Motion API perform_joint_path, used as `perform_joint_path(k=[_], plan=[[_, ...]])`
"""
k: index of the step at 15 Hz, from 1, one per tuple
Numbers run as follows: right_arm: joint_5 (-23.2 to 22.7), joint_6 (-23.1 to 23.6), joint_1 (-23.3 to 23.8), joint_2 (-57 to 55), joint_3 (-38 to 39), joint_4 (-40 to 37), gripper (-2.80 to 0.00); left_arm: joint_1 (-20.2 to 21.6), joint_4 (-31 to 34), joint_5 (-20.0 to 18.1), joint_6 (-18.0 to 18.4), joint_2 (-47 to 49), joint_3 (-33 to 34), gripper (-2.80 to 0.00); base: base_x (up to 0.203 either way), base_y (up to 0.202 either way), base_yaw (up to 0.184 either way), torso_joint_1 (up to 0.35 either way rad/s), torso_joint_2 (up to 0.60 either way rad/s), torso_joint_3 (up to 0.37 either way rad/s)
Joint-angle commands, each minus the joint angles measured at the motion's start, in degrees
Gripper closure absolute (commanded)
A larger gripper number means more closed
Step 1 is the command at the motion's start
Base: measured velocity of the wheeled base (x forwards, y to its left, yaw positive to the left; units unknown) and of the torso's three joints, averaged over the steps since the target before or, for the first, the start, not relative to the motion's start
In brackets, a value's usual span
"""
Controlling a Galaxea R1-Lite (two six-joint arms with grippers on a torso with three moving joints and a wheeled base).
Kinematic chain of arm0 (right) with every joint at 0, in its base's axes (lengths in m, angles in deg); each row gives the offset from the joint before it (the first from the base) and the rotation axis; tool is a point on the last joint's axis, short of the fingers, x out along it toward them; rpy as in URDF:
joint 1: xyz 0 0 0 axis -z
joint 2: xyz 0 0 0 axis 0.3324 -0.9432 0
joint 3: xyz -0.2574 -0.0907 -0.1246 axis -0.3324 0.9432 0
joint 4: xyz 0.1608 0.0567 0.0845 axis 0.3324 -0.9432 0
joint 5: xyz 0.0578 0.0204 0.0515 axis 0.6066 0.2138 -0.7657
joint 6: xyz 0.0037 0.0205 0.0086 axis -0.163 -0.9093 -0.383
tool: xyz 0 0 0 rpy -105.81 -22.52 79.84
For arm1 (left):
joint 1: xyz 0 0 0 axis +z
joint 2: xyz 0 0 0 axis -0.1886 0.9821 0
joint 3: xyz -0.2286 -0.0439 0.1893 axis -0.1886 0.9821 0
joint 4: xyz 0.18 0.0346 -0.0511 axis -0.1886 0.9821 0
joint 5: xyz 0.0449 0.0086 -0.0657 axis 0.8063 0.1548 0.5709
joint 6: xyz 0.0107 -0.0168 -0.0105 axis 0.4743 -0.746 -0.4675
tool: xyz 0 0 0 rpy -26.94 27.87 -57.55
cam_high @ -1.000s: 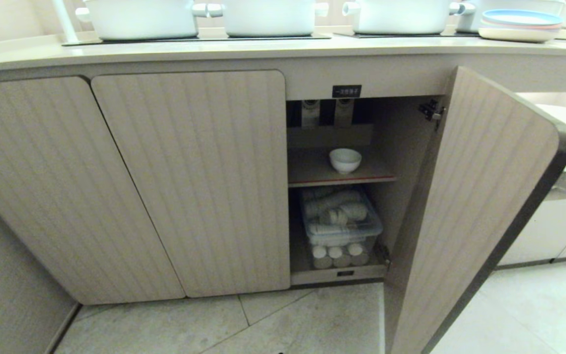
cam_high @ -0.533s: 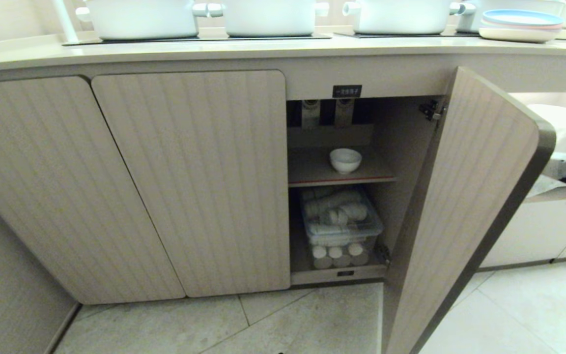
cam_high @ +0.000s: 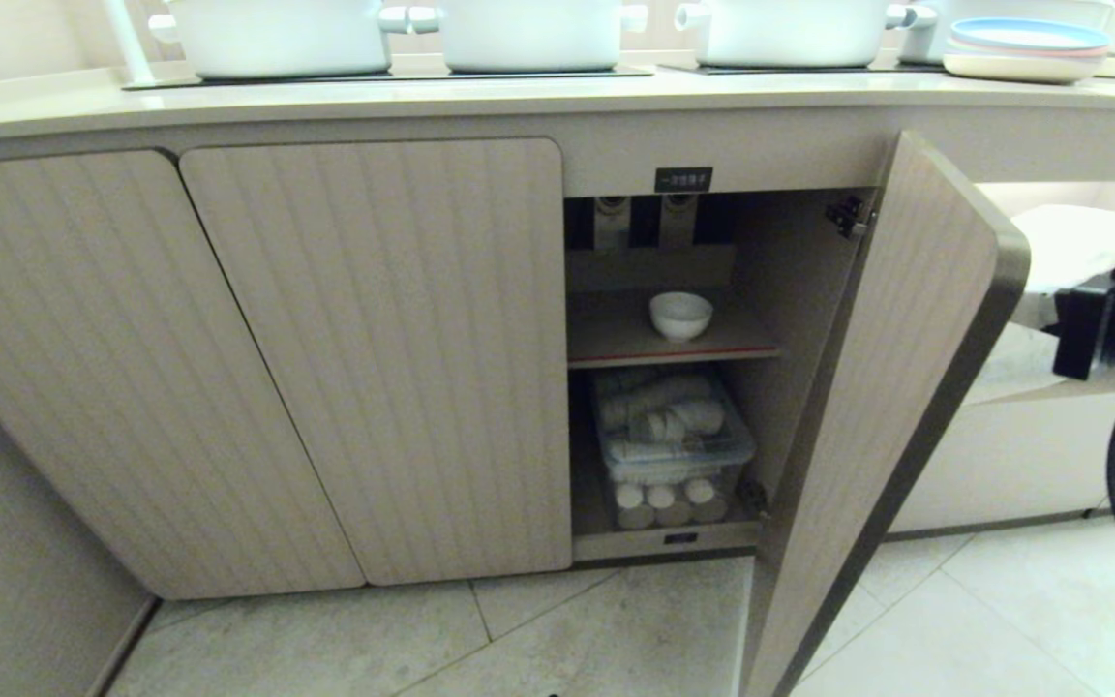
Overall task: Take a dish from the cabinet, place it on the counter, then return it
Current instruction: Close the cabinet door
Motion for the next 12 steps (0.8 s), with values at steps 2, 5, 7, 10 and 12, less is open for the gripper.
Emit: perform_joint_path(k=[2, 5, 7, 10, 12], plan=[[1.43, 0.07, -1.73, -3.09, -1.9, 0.08, 0.0, 0.0, 0.0, 0.06, -0.04, -0.02, 0.0, 0.0, 0.0, 0.0, 0.0, 0.0, 0.0, 0.0], [6.72, 0.07, -4.49, -6.67, -4.74, 0.14, 0.0, 0.0, 0.0, 0.0, -0.01, -0.02, 0.0, 0.0, 0.0, 0.0, 0.0, 0.0, 0.0, 0.0], [11.35, 0.01, -6.67, -9.0, -6.49, 0.64, 0.0, 0.0, 0.0, 0.0, -0.04, -0.02, 0.0, 0.0, 0.0, 0.0, 0.0, 0.0, 0.0, 0.0], [16.67, -0.02, -10.11, -11.78, -7.03, 4.96, 0.0, 0.0, 0.0, 0.0, -0.04, -0.02, 0.0, 0.0, 0.0, 0.0, 0.0, 0.0, 0.0, 0.0], [21.98, -0.07, -12.58, -14.07, -7.63, 7.14, 0.0, 0.0, 0.0, 0.0, -0.04, -0.02, 0.0, 0.0, 0.0, 0.0, 0.0, 0.0, 0.0, 0.0]])
